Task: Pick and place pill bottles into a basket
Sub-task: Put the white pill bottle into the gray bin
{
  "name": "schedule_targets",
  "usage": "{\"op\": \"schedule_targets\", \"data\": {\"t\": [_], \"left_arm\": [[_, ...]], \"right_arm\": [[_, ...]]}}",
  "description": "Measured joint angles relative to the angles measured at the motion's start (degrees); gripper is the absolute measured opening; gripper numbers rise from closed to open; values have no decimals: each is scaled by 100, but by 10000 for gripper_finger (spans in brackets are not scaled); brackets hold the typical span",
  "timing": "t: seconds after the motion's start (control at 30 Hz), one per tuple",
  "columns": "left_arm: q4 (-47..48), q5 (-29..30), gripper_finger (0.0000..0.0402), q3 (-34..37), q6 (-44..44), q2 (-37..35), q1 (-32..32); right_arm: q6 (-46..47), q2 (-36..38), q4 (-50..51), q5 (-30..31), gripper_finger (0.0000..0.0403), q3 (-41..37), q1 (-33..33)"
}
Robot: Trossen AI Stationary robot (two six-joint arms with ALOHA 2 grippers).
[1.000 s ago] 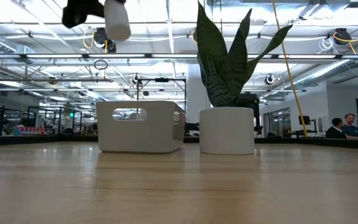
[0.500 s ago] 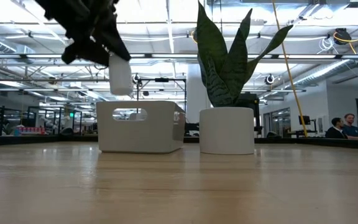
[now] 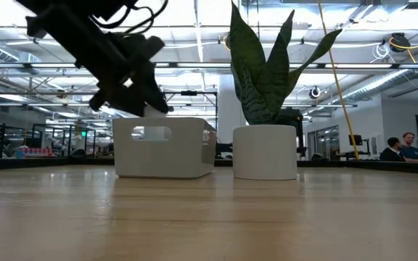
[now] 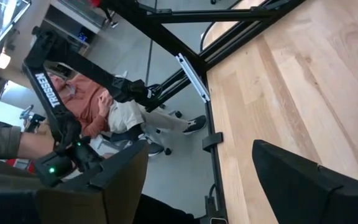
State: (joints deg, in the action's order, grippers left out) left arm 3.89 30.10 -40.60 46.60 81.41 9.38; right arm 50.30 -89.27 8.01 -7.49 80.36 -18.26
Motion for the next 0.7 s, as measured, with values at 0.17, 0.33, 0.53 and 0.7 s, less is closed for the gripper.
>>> {"op": "schedule_targets", "data": {"t": [0.17,0.33,0.53,0.7], "left_arm": [[-483,-129,167,2,-246,432,-101],[-502,-266,167,2,-191,724,-211],[-541,-174,187,2,-307,758,-291],[-604,-275,205,2,-344,758,-310]], "right_arm": [[0,0,-2,-2,279,0,0],[-2,0,0,-2,279,0,0],[-36,0,13,-2,279,0,0],[-177,0,9,-2,279,0,15]]}}
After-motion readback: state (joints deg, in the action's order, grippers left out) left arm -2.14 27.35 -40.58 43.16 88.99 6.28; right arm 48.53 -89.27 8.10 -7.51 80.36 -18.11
